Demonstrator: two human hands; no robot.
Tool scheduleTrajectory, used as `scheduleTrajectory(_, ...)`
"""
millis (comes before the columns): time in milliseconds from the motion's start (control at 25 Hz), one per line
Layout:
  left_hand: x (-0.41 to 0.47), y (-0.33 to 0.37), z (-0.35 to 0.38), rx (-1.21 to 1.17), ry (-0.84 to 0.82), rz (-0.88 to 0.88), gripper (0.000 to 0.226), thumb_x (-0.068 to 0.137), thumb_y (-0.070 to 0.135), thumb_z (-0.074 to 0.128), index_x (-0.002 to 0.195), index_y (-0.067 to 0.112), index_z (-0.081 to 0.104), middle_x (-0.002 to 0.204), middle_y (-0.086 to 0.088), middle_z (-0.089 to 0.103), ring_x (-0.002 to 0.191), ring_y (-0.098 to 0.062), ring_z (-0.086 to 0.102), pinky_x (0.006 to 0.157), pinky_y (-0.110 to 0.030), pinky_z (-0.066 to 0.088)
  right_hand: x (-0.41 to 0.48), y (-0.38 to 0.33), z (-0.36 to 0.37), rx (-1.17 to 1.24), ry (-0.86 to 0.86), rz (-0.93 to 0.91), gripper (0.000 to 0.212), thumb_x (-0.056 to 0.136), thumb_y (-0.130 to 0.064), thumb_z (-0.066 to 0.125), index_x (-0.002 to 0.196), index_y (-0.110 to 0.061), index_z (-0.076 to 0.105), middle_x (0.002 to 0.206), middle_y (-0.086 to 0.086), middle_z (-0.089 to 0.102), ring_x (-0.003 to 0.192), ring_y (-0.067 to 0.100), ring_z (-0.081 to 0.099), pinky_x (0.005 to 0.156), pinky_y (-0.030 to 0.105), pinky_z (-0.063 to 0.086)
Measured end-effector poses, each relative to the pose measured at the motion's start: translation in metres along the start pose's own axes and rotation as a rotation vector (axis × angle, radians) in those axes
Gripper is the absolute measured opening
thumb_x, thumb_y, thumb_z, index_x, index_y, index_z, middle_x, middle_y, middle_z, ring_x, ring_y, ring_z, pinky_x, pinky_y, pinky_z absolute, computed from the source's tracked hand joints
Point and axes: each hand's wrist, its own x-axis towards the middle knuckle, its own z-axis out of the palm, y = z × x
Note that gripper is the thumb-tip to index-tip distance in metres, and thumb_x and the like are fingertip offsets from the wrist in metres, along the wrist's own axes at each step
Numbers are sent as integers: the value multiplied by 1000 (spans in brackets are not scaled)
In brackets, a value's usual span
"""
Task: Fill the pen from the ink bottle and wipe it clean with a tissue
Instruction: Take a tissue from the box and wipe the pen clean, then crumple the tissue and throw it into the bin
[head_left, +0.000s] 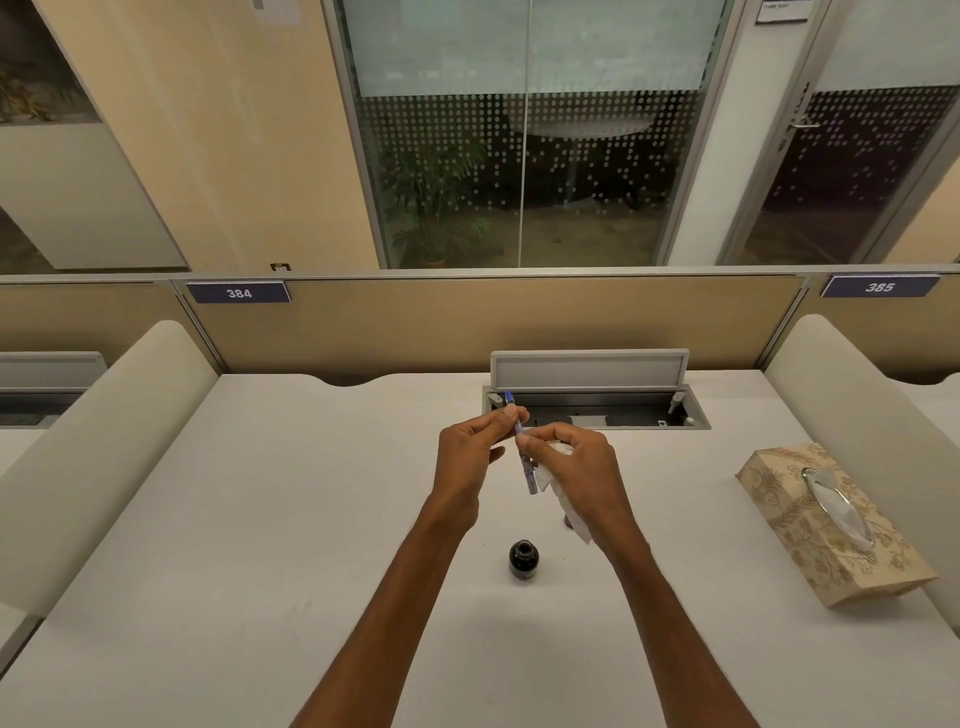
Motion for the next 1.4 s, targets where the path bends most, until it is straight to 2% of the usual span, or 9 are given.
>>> scheduleTrajectory(120,1,-3,1,9,-50,-5,23,96,36,59,105,24,76,100,8,77,103,-11,69,93,-30,52,3,1,-2,22,-51,38,5,87,-35,71,91,-33,73,69,-26,66,65,-8,63,46,3,42)
scheduleTrajectory(240,4,-9,2,70,-72,-26,35,97,40,55,116,17,73,114,-3,74,109,-17,67,93,-30,51,9,10,-2,-16,-71,62,22,89,-35,68,104,-20,75,84,-16,67,71,4,62,63,14,46)
scheduleTrajectory(400,6,-23,-1,119,-87,-69,44,100,45,47,132,18,62,124,0,68,109,-14,64,97,-33,50,15,33,-3,-55,-26,145,17,89,-34,69,95,-19,75,85,-8,70,78,9,63,69,23,48)
scheduleTrajectory(520,4,-40,-7,194,-25,-53,39,100,36,54,133,17,61,121,0,70,105,-15,67,96,-34,51,15,61,-1,-160,23,280,16,86,-35,70,88,-20,75,82,-4,71,75,16,64,72,35,56)
scheduleTrajectory(680,-4,-71,-20,270,43,-71,24,99,28,59,117,18,71,97,3,76,88,-15,71,86,-31,57,4,104,7,-357,-14,470,17,80,-38,71,81,-22,74,72,-3,72,65,16,65,56,25,45)
scheduleTrajectory(880,-21,-102,-30,298,59,-192,31,100,44,52,101,24,76,86,7,79,82,-14,72,74,-27,53,-18,155,20,-534,-101,614,19,83,-33,69,94,-18,72,100,5,69,88,27,64,72,28,46)
scheduleTrajectory(1000,-29,-109,-30,242,47,-248,32,97,47,55,101,23,76,89,7,79,85,-16,72,71,-24,51,-28,173,26,-572,-131,680,23,86,-34,69,100,-16,72,108,7,69,99,28,65,79,32,50)
scheduleTrajectory(1240,-32,-103,-25,-55,-75,-482,42,99,50,49,113,18,72,110,3,78,102,-17,74,94,-34,55,-36,182,34,-650,-144,691,23,87,-36,69,102,-19,72,111,5,70,102,26,66,83,32,51)
scheduleTrajectory(1400,-33,-98,-21,-140,-94,-519,47,100,50,46,117,13,70,114,-2,76,106,-20,73,92,-33,56,-39,183,36,-674,-130,688,29,86,-42,70,104,-18,70,108,4,71,99,24,67,79,30,50)
